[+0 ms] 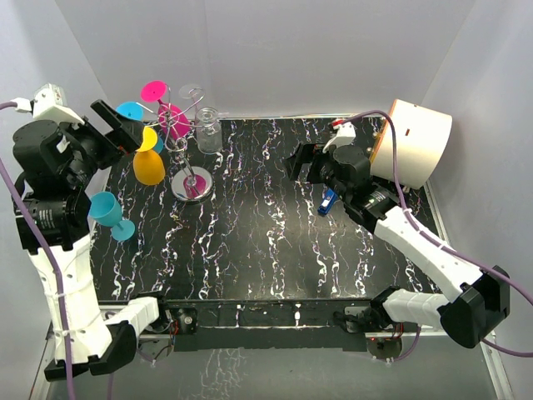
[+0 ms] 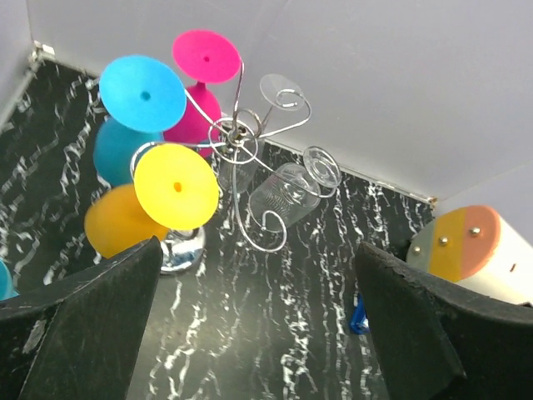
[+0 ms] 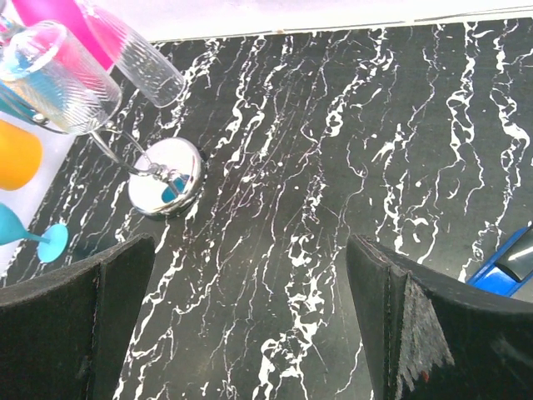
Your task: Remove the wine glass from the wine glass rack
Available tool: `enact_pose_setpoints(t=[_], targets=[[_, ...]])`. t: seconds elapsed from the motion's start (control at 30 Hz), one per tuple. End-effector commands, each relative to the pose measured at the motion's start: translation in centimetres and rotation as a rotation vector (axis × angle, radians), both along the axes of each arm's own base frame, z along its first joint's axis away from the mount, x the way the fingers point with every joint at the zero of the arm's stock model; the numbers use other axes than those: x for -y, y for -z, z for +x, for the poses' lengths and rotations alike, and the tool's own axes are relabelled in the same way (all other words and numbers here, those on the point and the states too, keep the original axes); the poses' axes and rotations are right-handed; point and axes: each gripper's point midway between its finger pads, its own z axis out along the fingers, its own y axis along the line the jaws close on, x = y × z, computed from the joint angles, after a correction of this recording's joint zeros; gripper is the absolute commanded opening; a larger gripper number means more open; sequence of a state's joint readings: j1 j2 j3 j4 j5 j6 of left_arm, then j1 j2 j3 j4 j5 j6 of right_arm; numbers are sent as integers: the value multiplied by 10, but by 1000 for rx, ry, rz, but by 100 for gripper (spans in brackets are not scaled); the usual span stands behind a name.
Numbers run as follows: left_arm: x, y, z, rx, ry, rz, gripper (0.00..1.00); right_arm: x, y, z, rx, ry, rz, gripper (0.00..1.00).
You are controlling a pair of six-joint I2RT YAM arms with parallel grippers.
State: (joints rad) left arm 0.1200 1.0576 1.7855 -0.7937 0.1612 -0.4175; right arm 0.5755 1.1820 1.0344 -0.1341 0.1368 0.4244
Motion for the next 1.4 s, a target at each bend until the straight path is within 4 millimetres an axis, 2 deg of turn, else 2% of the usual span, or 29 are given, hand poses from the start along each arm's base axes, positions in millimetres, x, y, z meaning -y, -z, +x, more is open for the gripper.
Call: enact_pose_setpoints(t=[0.0, 0.23, 0.4, 0.63, 1.1, 1.37], targets=[[2, 21, 7, -116, -69, -182, 99, -3, -52, -7, 116, -29, 120, 98], [-21, 50, -1, -168, -272, -283, 97, -4, -46, -16, 112, -49, 162, 98], [-16, 60, 10, -169, -274, -367, 85, -4, -43, -19, 110, -56, 164, 98], [-16, 81, 25, -177, -311, -470, 78, -1, -45, -21, 126, -48, 167, 98], [-27, 98, 56, -174, -353, -469, 56, 3, -36, -18, 116, -26, 147, 98], [-30, 109, 63, -201, -369, -460, 51, 5, -32, -17, 110, -16, 145, 98]])
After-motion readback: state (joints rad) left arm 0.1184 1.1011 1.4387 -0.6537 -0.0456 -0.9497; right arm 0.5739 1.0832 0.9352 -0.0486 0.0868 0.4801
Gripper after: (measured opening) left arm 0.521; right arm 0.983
